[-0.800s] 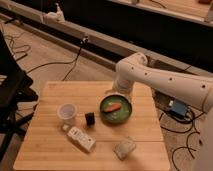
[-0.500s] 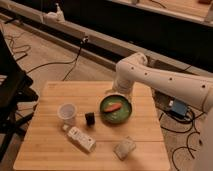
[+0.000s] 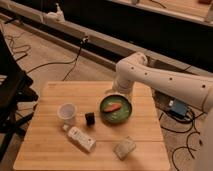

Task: Knock the eraser over

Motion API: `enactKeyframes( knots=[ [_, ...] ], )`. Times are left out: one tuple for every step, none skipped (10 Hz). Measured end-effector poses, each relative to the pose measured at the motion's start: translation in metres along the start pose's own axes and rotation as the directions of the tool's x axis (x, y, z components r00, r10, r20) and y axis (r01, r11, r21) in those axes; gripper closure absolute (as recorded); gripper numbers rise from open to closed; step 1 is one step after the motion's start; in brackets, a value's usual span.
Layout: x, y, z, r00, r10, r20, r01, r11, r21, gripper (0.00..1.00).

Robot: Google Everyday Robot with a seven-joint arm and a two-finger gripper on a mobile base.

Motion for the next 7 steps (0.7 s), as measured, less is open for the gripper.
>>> enactKeyframes(
  knots=[
    [-0.0001,0.0000,-0.0001,1.000,0.000,0.000,0.000,1.000,0.000,0.20],
    [-0.0001,-0.0002,0.0000,1.000,0.000,0.000,0.000,1.000,0.000,0.20],
    [-0.0001,0.0000,0.0000,1.000,0.000,0.000,0.000,1.000,0.000,0.20],
    [-0.0001,0.0000,-0.0001,1.000,0.000,0.000,0.000,1.000,0.000,0.20],
    [-0.0001,0.0000,0.0000,1.000,0.000,0.000,0.000,1.000,0.000,0.20],
    [-0.0001,0.0000,-0.0001,1.000,0.000,0.000,0.000,1.000,0.000,0.20],
    [-0.0001,0.0000,-0.0001,1.000,0.000,0.000,0.000,1.000,0.000,0.22]
  ],
)
